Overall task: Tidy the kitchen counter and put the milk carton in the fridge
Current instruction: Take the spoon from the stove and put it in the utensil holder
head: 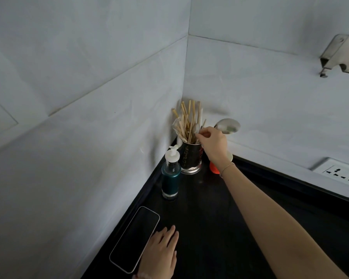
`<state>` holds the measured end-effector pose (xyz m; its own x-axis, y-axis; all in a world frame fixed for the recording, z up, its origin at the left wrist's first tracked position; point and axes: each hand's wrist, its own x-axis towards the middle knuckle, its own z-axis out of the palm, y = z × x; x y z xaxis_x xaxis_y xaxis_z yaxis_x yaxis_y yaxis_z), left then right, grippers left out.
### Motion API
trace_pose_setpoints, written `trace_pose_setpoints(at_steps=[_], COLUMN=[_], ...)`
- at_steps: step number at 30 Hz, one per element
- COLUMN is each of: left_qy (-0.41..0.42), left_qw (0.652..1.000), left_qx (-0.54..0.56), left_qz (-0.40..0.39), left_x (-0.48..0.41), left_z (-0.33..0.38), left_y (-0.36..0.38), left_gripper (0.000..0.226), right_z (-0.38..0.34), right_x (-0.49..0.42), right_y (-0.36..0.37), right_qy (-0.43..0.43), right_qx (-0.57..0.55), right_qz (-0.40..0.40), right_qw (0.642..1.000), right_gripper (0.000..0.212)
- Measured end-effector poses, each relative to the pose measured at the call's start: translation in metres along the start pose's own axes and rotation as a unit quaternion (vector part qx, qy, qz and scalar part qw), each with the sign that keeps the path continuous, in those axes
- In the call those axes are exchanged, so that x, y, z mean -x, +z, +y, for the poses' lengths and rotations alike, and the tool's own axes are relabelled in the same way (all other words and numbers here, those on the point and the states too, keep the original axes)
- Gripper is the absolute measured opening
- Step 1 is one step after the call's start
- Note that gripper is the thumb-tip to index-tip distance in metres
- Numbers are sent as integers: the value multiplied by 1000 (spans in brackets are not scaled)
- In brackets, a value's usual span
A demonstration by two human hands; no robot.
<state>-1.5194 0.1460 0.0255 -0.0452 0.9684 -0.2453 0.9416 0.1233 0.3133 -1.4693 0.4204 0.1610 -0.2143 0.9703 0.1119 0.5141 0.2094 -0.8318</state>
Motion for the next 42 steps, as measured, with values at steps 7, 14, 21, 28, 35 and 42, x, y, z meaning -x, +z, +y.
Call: trace_pose_setpoints(at_steps=[7, 14, 21, 28, 35, 42], left_qy=[-11, -9, -9, -11, -45, -82], left_qw=[999, 999, 998, 998, 995, 949], left_qx=[-27, 33, -37, -53, 88, 303], left_qz=[-27, -9, -44, -19, -33, -7], left_x=[-2, 0, 2, 10, 12, 65], left_z=[1, -2, 1, 5, 8, 32], left_y=[-3, 0, -2, -1, -25, -9], left_gripper=[56, 52, 56, 54, 44, 25], right_z=[1, 9, 30, 84, 131, 139], right_x=[2, 10, 42, 133, 249, 336], right_y=[4, -4, -33, -58, -66, -91], right_qy=[8, 41, 56, 138, 291, 351], right_qx=[1, -20, -18, -21, -77, -93], right_qz=[4, 13, -25, -78, -94, -74], right_qw=[1000, 999, 998, 987, 949, 929], right_gripper=[14, 21, 23, 18, 16, 20])
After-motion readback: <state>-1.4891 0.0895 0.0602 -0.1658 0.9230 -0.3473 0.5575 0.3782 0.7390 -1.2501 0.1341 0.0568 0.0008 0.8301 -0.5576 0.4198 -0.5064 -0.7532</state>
